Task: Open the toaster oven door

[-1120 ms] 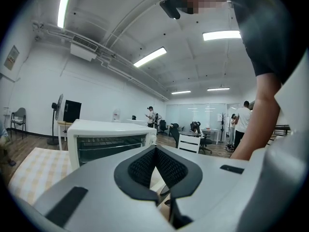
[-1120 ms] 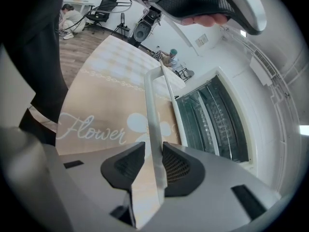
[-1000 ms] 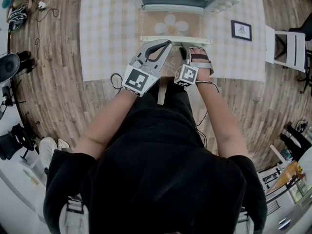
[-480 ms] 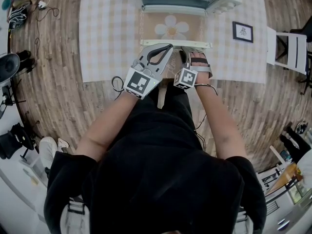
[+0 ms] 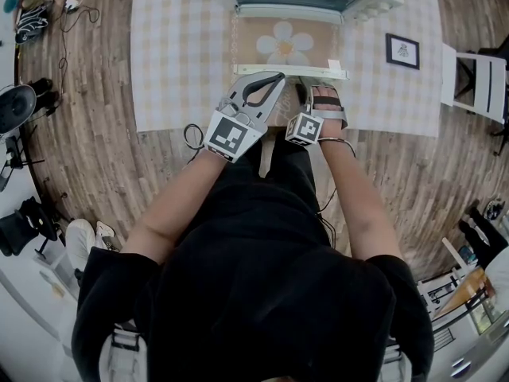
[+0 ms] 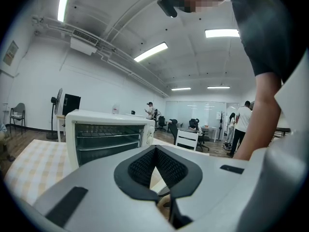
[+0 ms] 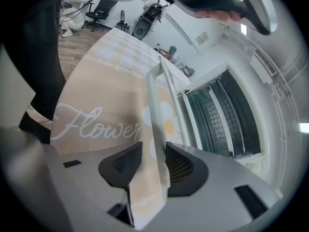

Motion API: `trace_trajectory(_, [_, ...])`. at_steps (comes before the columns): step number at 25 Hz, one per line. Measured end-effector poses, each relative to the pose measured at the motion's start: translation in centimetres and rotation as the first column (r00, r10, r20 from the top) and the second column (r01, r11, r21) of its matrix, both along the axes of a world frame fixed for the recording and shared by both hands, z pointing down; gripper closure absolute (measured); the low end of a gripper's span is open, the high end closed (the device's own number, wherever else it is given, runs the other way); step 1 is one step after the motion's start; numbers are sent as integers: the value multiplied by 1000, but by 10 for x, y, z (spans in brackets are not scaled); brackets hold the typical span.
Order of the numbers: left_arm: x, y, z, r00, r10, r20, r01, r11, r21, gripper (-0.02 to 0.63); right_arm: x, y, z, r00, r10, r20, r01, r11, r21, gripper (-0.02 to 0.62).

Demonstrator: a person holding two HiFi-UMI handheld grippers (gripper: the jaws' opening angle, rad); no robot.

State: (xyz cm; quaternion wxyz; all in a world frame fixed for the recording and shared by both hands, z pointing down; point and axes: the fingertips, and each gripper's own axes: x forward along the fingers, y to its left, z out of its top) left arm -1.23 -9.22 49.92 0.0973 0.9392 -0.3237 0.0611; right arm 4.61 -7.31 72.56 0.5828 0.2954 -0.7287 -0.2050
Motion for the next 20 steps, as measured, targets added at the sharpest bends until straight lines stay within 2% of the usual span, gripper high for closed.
trace_trajectory(2, [-1, 1, 2, 1000, -3, 3, 3, 1000, -16, 594, 0, 1, 3, 1000, -1, 0, 1, 1000, -4, 439])
trace_trajectory(6, [-2, 3, 3, 1000, 8, 10, -8, 1000, 19, 594, -1, 2, 6, 1000, 1, -4, -1, 1000, -15, 426])
trace_trajectory(9, [-3, 5, 3, 1000, 9, 10, -9, 1000, -1, 592, -1, 3, 7, 1000, 6, -4, -6, 1000, -24, 417])
trace_trajectory(15, [-5, 6, 6, 1000, 12, 17, -12, 1000, 8, 594, -2, 9, 15, 1000, 5, -3, -5, 999, -47, 397])
trace_trajectory(20, [-9, -8, 7, 1000, -3, 18, 4, 1000, -27, 592, -1, -3, 20, 1000, 3, -12, -4, 998, -70, 383])
